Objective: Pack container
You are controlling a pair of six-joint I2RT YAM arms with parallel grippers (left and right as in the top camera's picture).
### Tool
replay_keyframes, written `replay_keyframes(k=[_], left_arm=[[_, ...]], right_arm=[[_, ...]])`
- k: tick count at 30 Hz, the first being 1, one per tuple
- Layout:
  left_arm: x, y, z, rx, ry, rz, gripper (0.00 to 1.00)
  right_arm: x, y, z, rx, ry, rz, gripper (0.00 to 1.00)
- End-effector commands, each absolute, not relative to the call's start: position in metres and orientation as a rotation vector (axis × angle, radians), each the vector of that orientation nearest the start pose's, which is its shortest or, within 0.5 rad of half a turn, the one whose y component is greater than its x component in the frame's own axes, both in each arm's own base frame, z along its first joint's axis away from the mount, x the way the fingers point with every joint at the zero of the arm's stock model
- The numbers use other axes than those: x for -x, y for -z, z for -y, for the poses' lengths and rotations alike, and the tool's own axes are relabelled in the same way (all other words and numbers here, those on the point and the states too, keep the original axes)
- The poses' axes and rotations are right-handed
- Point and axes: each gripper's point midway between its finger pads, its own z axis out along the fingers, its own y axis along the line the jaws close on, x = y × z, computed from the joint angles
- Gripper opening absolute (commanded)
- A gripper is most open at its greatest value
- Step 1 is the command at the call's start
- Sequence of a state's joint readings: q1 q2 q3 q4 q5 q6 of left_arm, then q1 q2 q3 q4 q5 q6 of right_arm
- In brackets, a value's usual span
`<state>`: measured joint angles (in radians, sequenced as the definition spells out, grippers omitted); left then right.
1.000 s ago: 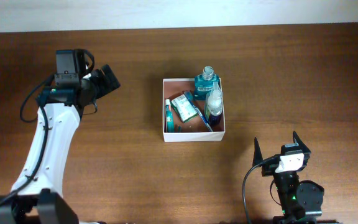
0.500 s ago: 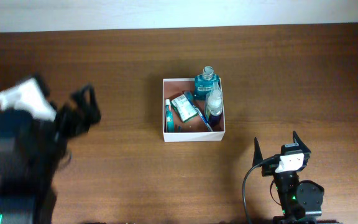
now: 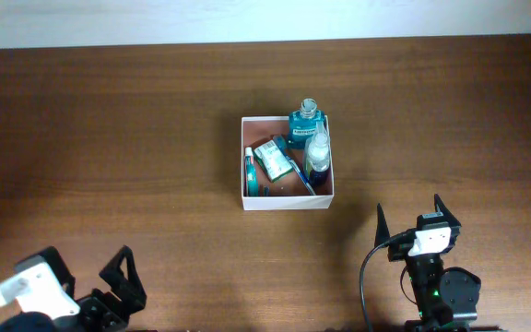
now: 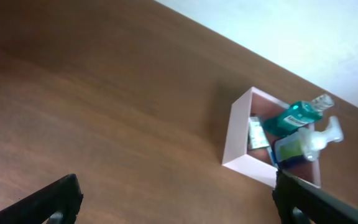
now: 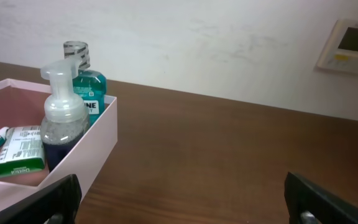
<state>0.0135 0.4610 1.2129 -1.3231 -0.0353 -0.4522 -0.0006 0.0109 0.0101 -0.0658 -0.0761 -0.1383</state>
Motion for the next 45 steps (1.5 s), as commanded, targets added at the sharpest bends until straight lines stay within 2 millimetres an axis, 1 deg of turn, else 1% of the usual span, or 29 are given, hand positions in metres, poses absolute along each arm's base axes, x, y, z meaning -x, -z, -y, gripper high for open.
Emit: replay_keyframes(k=[1,5,12,16,18,21,24,28,35,40,42,45], left_arm=[[-0.129,-0.281,-0.011,0.508,0.200,-2.060,0.99],[-0.146,-0.259,-0.011,0.491,0.216,-1.981,0.99],[-0.192,-0.226,-0.011,0.461,0.243,-1.842,0.99],[-0.224,-0.205,-0.012,0.442,0.259,-1.755,0.99],[-0.234,-0.199,-0.012,0.432,0.266,-1.706,0.99],[-0.245,-0.192,-0.012,0.417,0.277,-1.636,0.99],[-0.251,-0.184,-0.012,0.405,0.283,-1.587,0.99],[-0.252,-0.184,-0.012,0.333,0.233,-1.555,0.99],[-0.247,-0.194,-0.011,0.190,0.107,-1.525,0.99],[-0.245,-0.180,-0.011,0.145,0.054,-1.576,0.99],[-0.246,-0.169,-0.011,0.107,0.014,-1.598,0.99],[-0.246,-0.160,-0.012,0.047,-0.056,-1.635,0.99]], right_arm=[[-0.246,-0.158,-0.013,0.176,0.044,-1.630,0.99],[-0.246,-0.158,-0.013,0.176,0.044,-1.630,0.99],[-0.246,-0.158,-0.013,0.176,0.044,-1.630,0.99],[-0.246,-0.158,-0.013,0.176,0.044,-1.631,0.99],[-0.246,-0.158,-0.013,0.176,0.044,-1.630,0.99],[-0.246,-0.158,-0.013,0.176,0.044,-1.631,0.99],[-0.246,-0.158,-0.013,0.176,0.044,-1.630,0.99],[-0.246,-0.158,-0.013,0.176,0.044,-1.630,0.99],[-0.246,-0.158,-0.013,0.176,0.044,-1.630,0.99],[-0.246,-0.158,-0.013,0.176,0.044,-1.630,0.99],[-0.246,-0.158,-0.013,0.176,0.044,-1.630,0.99],[-0.246,-0.158,-0.013,0.176,0.044,-1.631,0.99]])
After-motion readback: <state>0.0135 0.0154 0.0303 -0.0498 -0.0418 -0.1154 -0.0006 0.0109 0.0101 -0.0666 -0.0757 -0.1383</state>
